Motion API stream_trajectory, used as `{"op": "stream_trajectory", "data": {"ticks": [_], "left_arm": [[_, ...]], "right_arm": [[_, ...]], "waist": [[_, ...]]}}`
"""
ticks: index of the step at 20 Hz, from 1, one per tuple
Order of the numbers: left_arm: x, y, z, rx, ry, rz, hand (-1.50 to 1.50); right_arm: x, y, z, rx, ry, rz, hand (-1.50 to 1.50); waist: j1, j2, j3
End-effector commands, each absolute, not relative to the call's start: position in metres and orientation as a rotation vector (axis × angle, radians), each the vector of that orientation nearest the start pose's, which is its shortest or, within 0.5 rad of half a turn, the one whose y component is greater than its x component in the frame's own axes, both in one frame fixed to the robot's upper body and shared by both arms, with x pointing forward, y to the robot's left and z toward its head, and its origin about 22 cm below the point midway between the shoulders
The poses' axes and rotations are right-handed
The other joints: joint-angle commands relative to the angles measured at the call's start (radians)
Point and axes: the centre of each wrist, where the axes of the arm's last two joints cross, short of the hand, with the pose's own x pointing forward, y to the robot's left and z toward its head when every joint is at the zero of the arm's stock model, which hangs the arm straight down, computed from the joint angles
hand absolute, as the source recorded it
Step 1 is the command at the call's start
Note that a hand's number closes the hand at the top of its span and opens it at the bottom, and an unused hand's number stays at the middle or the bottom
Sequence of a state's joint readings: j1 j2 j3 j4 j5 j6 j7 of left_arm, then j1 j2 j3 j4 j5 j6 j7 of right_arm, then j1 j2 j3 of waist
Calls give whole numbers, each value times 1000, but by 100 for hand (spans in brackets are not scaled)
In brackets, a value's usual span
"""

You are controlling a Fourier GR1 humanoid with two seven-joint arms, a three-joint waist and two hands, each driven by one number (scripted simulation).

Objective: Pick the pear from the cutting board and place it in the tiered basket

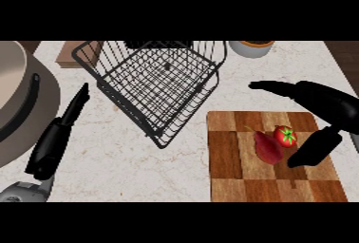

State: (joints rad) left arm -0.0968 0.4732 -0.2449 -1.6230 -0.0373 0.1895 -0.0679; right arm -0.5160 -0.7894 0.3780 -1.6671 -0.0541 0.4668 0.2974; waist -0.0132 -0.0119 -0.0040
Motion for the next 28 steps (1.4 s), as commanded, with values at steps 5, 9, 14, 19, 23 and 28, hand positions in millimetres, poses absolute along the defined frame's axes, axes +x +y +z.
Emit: {"op": "stream_trajectory", "data": {"ticks": [5,9,14,19,23,28], "left_arm": [[260,268,46,316,-1745,-475,0],[258,256,55,323,-1743,-497,0],[242,258,46,302,-1748,-486,0],[248,272,61,313,-1751,-490,0],[243,271,62,305,-1758,-492,0],[247,265,48,308,-1759,-490,0]], "right_arm": [[268,-229,224,-556,-1112,1541,-150],[237,-196,200,-544,-1089,1513,-150],[233,-156,179,-610,-1045,1497,-150],[227,-153,158,-741,-964,1553,-150],[233,-153,125,-840,-862,1540,-150],[244,-160,90,-859,-832,1552,-150]], "waist": [[-2,7,2],[7,9,3],[22,11,3],[22,10,4],[24,10,4],[21,13,4]]}}
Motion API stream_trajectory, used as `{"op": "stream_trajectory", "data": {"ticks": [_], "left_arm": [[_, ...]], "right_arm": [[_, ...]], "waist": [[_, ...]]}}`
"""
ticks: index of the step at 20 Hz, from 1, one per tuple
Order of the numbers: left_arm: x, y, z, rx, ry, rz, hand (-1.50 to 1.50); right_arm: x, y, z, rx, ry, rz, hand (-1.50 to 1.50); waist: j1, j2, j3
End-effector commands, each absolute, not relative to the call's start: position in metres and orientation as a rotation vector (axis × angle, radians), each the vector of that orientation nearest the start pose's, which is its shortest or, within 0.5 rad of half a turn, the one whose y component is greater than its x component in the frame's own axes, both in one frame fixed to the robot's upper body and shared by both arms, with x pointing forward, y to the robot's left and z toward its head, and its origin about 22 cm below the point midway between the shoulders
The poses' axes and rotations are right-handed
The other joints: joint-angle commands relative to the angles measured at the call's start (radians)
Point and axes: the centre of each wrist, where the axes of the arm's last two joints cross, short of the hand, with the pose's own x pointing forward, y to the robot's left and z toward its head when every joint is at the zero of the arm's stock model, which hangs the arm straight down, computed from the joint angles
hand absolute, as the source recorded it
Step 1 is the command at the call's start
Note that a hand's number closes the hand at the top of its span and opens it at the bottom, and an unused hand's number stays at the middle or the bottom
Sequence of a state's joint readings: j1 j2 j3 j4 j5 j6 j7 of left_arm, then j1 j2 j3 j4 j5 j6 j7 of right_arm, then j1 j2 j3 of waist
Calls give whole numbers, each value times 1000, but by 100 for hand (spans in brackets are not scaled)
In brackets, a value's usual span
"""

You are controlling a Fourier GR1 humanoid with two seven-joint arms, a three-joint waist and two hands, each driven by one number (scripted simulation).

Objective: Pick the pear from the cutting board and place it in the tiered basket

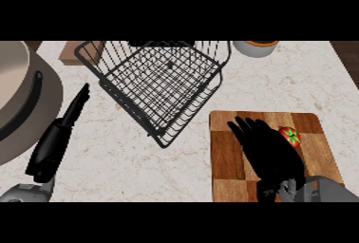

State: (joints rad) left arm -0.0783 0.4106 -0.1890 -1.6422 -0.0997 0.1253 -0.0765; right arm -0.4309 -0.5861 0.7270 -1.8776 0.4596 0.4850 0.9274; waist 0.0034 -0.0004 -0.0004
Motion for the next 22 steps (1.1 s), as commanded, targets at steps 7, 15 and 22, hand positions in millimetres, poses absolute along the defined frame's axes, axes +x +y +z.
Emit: {"op": "stream_trajectory", "data": {"ticks": [7,15,22], "left_arm": [[252,271,50,304,-1749,-488,0],[259,257,55,300,-1751,-494,0],[263,272,50,306,-1763,-490,0]], "right_arm": [[248,-186,123,-844,-735,1618,-150],[252,-200,112,-951,-827,1543,-150],[272,-213,85,-951,-837,1504,-150]], "waist": [[-4,-1,0],[-5,0,1],[0,2,1]]}}
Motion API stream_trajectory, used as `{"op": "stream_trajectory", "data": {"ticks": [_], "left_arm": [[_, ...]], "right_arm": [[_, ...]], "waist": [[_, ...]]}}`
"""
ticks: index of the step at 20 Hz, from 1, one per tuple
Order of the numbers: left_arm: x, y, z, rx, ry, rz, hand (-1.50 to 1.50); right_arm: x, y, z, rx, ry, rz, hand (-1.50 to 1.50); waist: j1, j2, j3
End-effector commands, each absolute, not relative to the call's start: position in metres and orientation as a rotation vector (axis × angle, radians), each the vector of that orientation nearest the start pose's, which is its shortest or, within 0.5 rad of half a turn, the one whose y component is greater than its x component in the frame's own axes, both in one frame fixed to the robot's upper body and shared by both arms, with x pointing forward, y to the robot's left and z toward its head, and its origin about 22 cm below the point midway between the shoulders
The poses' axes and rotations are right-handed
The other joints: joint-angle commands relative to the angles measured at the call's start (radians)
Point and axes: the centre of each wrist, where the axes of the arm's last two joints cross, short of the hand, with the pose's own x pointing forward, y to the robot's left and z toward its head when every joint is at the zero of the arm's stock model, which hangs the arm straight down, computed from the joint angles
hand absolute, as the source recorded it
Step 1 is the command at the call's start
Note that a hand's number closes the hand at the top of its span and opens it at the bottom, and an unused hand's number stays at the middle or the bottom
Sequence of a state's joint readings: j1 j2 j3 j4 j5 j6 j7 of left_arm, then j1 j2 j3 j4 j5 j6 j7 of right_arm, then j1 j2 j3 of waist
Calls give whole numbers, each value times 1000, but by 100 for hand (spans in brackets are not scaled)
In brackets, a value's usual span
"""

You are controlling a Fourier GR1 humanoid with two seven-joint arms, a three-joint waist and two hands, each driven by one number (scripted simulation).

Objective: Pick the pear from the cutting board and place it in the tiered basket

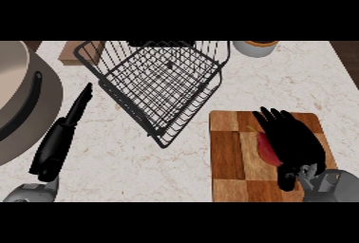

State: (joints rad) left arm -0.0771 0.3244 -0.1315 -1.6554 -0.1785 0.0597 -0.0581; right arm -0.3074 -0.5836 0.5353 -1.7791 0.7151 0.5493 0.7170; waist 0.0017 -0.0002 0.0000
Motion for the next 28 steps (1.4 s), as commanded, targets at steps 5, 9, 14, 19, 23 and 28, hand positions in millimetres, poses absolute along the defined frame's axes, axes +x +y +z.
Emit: {"op": "stream_trajectory", "data": {"ticks": [5,9,14,19,23,28], "left_arm": [[231,267,66,315,-1748,-481,0],[248,270,37,287,-1765,-494,0],[263,271,72,317,-1746,-485,0],[243,263,51,307,-1766,-502,0],[262,261,35,309,-1753,-487,0],[263,259,55,317,-1761,-496,0]], "right_arm": [[268,-206,90,-913,-798,1488,-150],[261,-207,76,-910,-828,1453,-150],[283,-218,55,-932,-834,1458,-150],[289,-218,47,-908,-846,1430,-150],[285,-230,22,-903,-836,1444,-150],[298,-210,31,-844,-784,1540,150]], "waist": [[5,-1,0],[-1,0,0],[3,1,0],[2,0,0],[-1,1,0],[3,0,0]]}}
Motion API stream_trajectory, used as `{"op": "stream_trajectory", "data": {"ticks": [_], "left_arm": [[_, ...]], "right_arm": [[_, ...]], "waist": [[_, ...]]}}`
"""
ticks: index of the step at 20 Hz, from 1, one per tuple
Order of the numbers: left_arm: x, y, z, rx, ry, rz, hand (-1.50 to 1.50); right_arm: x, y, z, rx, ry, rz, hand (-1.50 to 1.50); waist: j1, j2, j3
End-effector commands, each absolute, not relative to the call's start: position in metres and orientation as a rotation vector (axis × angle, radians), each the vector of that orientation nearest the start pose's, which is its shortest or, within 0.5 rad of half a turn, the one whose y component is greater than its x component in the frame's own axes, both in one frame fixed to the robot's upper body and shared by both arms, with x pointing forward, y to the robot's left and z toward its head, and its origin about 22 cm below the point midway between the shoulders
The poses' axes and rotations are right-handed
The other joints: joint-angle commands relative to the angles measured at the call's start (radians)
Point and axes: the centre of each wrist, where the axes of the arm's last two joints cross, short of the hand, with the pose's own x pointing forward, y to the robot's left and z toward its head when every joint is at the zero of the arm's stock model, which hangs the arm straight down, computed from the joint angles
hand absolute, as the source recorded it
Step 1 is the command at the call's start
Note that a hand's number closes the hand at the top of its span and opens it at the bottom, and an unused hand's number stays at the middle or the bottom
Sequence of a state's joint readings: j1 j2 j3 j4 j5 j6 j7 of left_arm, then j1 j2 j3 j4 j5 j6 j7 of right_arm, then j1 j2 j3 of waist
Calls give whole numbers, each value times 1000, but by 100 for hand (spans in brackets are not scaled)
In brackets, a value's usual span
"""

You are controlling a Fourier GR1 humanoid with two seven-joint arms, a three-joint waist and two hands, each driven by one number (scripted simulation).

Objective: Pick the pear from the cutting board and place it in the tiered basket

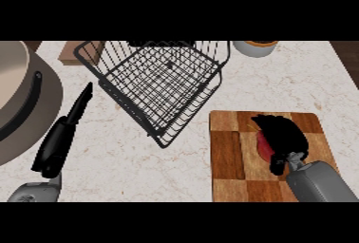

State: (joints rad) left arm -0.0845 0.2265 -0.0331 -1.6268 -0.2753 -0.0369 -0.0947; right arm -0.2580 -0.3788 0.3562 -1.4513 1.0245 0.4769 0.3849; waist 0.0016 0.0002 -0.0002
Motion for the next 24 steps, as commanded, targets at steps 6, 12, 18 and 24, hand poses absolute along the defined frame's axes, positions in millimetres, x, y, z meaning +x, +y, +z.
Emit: {"op": "stream_trajectory", "data": {"ticks": [6,12,18,24], "left_arm": [[257,256,54,314,-1756,-495,0],[254,264,52,306,-1750,-484,0],[246,258,47,328,-1743,-487,0],[241,283,46,386,-1715,-441,0]], "right_arm": [[272,-212,0,-780,-1006,1508,150],[274,-205,22,-861,-1157,1498,150],[272,-224,49,-1059,-1065,1201,150],[221,-244,42,-1280,-777,718,150]], "waist": [[0,0,0],[-3,-1,0],[-23,-7,-1],[-85,-21,-3]]}}
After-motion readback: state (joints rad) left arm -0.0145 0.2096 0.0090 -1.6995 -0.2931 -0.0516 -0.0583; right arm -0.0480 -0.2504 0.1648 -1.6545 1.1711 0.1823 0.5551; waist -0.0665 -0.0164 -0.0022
